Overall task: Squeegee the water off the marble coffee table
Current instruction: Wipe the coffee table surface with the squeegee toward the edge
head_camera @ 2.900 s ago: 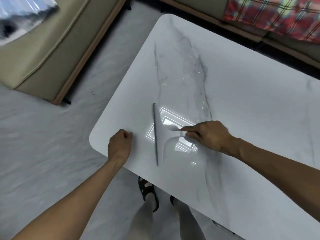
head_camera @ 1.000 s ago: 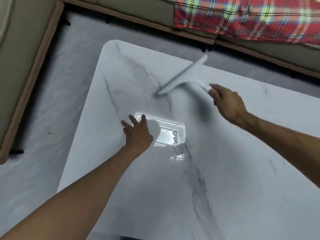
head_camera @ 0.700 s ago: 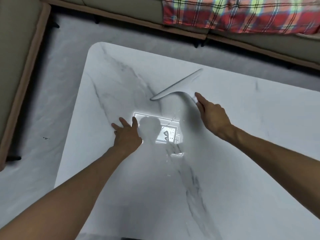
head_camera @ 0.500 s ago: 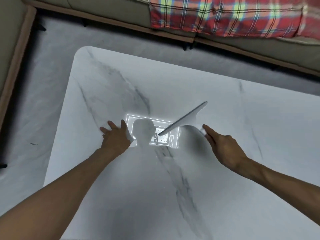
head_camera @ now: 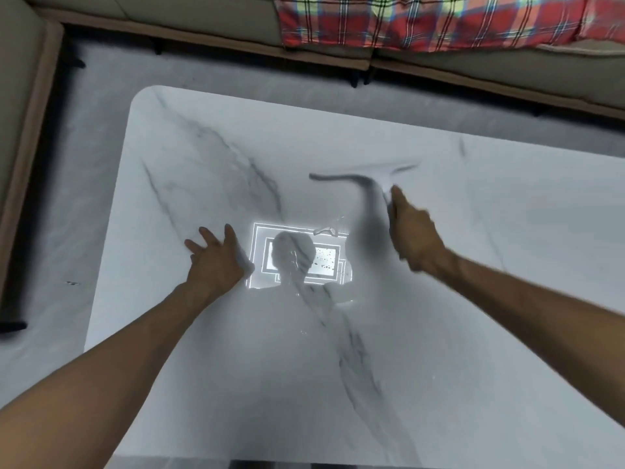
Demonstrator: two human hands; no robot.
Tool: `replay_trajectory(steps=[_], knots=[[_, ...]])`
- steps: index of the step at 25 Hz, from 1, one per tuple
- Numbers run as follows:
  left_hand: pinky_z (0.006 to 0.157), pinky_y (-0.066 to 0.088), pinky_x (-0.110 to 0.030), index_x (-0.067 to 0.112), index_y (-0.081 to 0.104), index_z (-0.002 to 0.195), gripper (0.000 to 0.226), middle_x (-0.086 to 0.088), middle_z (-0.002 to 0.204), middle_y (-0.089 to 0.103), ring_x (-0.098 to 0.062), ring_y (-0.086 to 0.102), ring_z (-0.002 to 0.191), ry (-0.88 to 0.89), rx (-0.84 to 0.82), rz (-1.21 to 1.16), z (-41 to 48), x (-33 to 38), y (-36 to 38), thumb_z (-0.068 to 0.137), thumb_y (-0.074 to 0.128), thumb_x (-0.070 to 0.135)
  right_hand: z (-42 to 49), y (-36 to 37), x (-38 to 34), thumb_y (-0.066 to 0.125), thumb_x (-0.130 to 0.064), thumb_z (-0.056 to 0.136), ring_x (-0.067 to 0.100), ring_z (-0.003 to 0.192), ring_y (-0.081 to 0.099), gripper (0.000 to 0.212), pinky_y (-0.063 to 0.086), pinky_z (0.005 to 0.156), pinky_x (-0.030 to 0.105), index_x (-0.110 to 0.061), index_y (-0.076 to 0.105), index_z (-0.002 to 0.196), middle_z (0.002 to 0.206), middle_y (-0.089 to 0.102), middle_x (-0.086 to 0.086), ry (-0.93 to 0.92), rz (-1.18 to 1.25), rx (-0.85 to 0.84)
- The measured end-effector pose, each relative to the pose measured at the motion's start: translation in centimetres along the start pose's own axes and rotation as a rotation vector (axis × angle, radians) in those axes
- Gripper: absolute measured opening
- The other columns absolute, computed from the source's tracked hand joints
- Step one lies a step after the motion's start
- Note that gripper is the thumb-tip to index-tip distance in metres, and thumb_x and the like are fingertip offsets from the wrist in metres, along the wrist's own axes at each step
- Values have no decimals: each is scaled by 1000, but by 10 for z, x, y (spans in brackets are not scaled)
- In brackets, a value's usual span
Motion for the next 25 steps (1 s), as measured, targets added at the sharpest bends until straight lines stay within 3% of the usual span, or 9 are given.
replay_trajectory(steps=[2, 5, 11, 13, 16, 18, 20, 24, 25], knots=[[103, 30, -70, -18, 3, 144, 54, -36, 154, 2, -63, 15, 135, 12, 31, -124, -6, -3, -3, 100, 26, 3, -52, 16, 33, 26, -31, 102, 37, 71, 61, 47, 45, 61, 35, -31, 20, 149, 87, 62, 22, -9, -59, -98], [106, 34, -59, 9, 21, 150, 64, -29, 152, 17, -51, 27, 136, -21, 100, -244, -23, -1, -12, 92, 47, 7, -93, 10, 45, 27, -37, 102, 29, 58, 53, 46, 39, 54, 29, -34, 23, 149, 74, 61, 10, 20, 14, -205], [97, 38, -44, -11, 29, 137, 51, -31, 136, 32, -41, 39, 120, -98, 193, -533, -73, 19, 42, 86, 34, -10, 7, -5, -61, 25, -25, 101, 32, 78, 55, 46, 38, 45, 26, -20, 26, 147, 98, 53, 16, -170, 48, -39], [98, 39, -42, -6, 23, 142, 60, -31, 136, 33, -41, 37, 123, -115, 195, -377, -80, 28, 52, 85, 42, -2, 18, 13, -90, 25, -25, 102, 38, 86, 59, 42, 49, 59, 39, -18, 30, 143, 108, 58, 21, -246, 27, -80], [112, 30, -45, -7, 16, 147, 65, -33, 152, 16, -45, 23, 141, -126, 96, -307, -85, 34, 50, 90, 44, 0, -3, 43, -82, 25, -29, 103, 40, 91, 57, 43, 43, 71, 38, -23, 30, 145, 105, 63, 21, -447, -153, -157], [93, 52, -46, -15, 46, 131, 55, -44, 133, 43, -48, 53, 121, -54, 188, -496, -84, 34, 43, 76, 55, -14, -27, 50, -43, 27, -33, 103, 39, 87, 58, 45, 42, 69, 36, -36, 26, 148, 100, 64, 19, -528, -246, -211], [62, 60, -39, -15, 69, 96, 42, -39, 94, 66, -43, 71, 85, 44, 178, -357, -76, 33, 45, 54, 65, -12, -48, 40, 11, 27, -36, 102, 37, 87, 60, 46, 41, 67, 34, -44, 22, 147, 100, 66, 11, -529, -335, -246], [54, 59, -46, -20, 67, 93, 46, -45, 94, 62, -53, 68, 80, 56, 196, -323, -89, 38, 36, 49, 57, -25, -82, -12, 103, 22, -41, 101, 29, 82, 62, 46, 37, 63, 31, -52, 19, 145, 93, 68, 1, -383, -507, -259], [64, 59, -46, -19, 63, 105, 52, -44, 106, 59, -52, 66, 92, -6, 200, -382, -92, 37, 36, 54, 53, -28, -87, -23, 112, 22, -43, 101, 28, 79, 62, 44, 38, 62, 31, -54, 21, 144, 89, 68, 1, -361, -536, -239]])
Point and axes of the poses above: each hand's wrist, its own z-axis towards the middle knuckle, its own y-axis out of the palm, x = y × z, the point moved 2 cm from there along z, towards the middle knuckle
